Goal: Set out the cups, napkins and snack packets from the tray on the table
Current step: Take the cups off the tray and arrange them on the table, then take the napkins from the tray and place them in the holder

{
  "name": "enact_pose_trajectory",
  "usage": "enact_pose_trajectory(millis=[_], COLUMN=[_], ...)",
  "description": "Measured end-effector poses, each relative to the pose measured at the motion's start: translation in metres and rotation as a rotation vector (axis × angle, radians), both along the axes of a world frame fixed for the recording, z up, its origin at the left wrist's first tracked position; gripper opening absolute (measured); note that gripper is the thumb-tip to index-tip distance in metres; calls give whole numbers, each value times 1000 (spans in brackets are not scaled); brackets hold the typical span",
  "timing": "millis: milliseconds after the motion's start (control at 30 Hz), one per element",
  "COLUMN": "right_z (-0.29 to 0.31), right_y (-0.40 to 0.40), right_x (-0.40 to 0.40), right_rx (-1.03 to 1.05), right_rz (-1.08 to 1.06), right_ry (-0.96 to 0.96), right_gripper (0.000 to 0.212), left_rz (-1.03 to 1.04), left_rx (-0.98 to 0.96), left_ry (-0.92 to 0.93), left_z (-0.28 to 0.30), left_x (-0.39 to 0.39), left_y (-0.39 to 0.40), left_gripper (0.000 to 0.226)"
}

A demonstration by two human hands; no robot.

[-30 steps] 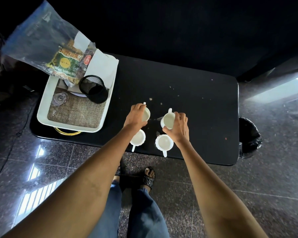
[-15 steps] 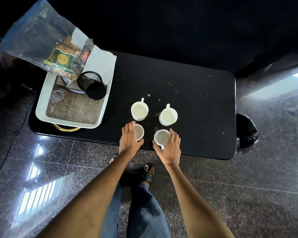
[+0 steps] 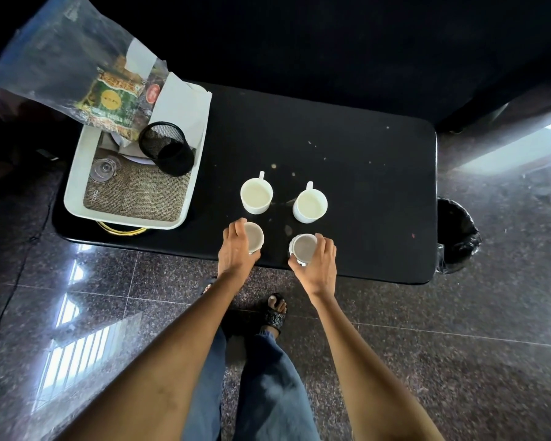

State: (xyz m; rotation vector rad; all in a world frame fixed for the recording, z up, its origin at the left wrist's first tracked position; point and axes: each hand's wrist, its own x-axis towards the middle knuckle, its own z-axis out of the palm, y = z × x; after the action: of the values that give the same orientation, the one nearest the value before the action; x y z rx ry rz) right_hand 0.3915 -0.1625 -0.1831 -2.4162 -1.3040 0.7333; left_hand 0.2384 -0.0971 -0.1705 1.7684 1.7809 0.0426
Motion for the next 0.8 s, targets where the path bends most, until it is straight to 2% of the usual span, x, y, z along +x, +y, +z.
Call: enact_pose_trajectory(millis=[333, 467, 533, 633, 800], right_z=[-4, 1, 7, 20, 53], right_y=[-3, -3, 0, 10, 35], right_x=[1, -1, -7, -19, -42], right_rx=[39, 70, 126, 173, 204], right_rz=[14, -7, -27, 50, 248], right_ry=[4, -113, -161, -199, -144], right_gripper=[73, 81, 79, 71, 63], left_rz=[11, -7, 1, -12, 44], left_rx=[29, 24, 45, 66, 94], left_ry=[-38, -77, -81, -68, -64], left_z=[-6, -6, -3, 6, 40], left_x=[-1, -6, -10, -19, -44], left_y=[-2, -3, -4, 1, 16], left_gripper=[80, 91, 89, 83, 76])
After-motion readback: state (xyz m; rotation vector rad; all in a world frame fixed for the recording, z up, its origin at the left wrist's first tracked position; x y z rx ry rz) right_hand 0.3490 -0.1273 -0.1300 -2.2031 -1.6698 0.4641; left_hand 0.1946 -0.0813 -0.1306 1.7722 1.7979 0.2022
